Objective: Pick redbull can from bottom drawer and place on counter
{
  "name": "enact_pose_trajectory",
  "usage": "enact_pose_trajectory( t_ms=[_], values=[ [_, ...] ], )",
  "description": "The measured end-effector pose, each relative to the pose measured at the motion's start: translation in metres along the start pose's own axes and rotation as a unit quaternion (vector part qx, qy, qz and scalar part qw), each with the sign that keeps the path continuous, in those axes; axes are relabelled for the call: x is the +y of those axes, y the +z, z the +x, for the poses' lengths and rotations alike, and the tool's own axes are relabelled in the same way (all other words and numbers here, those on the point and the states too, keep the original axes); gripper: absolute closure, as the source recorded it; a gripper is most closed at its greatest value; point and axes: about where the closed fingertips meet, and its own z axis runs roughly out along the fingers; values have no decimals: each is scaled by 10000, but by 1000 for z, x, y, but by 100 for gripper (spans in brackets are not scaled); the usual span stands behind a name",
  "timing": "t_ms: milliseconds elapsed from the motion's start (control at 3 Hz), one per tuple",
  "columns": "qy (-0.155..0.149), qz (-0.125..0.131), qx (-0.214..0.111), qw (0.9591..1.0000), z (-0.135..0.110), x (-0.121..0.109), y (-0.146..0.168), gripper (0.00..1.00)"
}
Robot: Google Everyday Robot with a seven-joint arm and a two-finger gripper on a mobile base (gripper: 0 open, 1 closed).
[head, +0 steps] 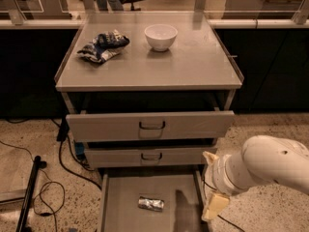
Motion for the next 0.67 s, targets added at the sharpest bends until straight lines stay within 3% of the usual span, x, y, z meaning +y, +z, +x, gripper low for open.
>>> enact_pose_trajectory(
  t_ms=[333, 667],
  values=[
    [36, -8, -224, 9997, 7, -1, 33, 0],
    [164, -243, -586, 9978, 5, -4, 71, 0]
  ],
)
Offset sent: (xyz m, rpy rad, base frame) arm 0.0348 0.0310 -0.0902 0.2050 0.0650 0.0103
